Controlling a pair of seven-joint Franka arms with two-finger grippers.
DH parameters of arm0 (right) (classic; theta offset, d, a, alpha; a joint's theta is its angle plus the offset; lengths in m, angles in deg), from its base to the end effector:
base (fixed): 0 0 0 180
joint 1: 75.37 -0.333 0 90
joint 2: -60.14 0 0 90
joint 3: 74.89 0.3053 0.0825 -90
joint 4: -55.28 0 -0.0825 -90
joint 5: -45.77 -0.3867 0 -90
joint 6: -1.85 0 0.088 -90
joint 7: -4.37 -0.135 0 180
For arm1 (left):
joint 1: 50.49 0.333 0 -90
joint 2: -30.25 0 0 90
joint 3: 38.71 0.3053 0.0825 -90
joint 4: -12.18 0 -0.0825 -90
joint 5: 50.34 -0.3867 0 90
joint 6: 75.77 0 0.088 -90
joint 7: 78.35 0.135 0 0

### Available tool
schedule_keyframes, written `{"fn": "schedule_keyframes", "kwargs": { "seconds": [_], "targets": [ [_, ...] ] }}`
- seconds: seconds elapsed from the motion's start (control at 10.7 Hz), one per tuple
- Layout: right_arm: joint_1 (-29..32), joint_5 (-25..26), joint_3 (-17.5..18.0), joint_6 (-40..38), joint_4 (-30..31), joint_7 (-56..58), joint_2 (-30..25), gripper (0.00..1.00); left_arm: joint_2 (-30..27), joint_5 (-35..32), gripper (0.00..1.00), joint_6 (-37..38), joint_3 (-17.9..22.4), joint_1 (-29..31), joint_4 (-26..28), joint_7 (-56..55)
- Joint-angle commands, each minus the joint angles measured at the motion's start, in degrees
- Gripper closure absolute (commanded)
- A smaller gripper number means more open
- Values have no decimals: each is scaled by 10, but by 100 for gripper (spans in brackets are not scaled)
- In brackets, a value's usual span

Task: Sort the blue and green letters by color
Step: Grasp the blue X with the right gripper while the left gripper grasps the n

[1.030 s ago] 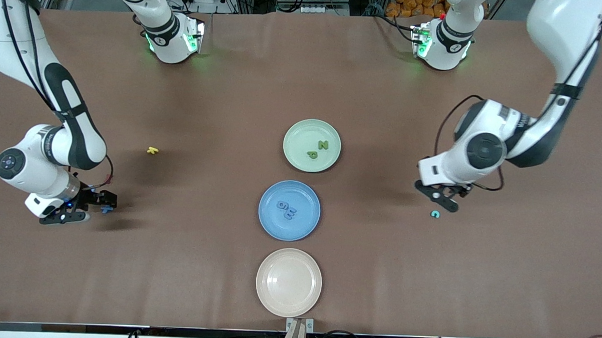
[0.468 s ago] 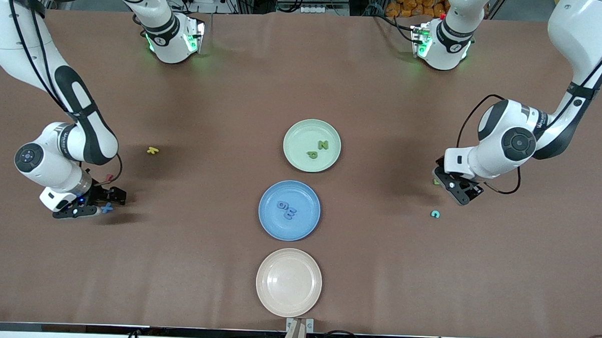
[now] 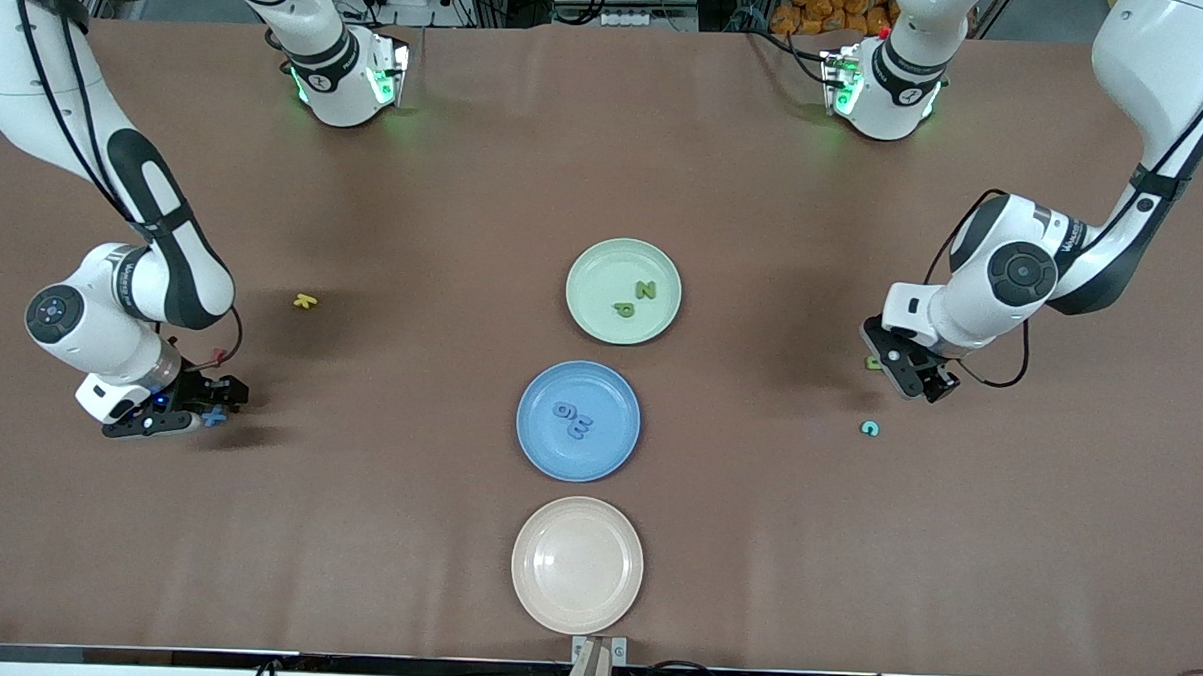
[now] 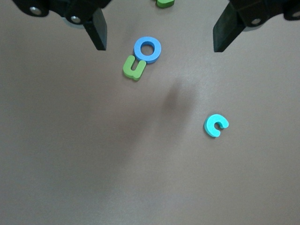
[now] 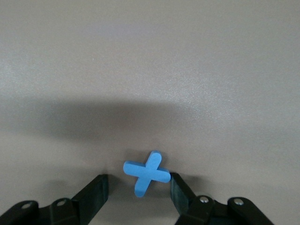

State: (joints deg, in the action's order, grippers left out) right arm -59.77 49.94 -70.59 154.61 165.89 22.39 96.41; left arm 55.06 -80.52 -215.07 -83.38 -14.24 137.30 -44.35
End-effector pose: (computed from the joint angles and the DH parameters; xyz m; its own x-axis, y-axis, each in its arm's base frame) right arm 0.6172 -0.1221 0.1273 0.9813 0.1633 0.1015 0.1612 -0.9865 0.0283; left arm 0.5459 -0.0840 0.2002 0.4474 -0.8939 -0.0288 -0.8943 -0.4470 -0.0191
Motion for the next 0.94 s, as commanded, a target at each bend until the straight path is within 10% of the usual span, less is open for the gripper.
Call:
{"fn": "schedule_keyframes", "kwargs": {
  "seconds": [0.0,0.56,0.84],
  "targets": [
    [10,8,7,3,4,5,3,60,-17,-12,0,-19,-6,8,25,9],
    [8,1,8,2,-5,-1,2,66,17,-68,10,-60,-6,8,37,8],
    [5,-20,8,5,-8,-10,2,35,32,-82,18,-80,-4,8,43,6]
  ]
}}
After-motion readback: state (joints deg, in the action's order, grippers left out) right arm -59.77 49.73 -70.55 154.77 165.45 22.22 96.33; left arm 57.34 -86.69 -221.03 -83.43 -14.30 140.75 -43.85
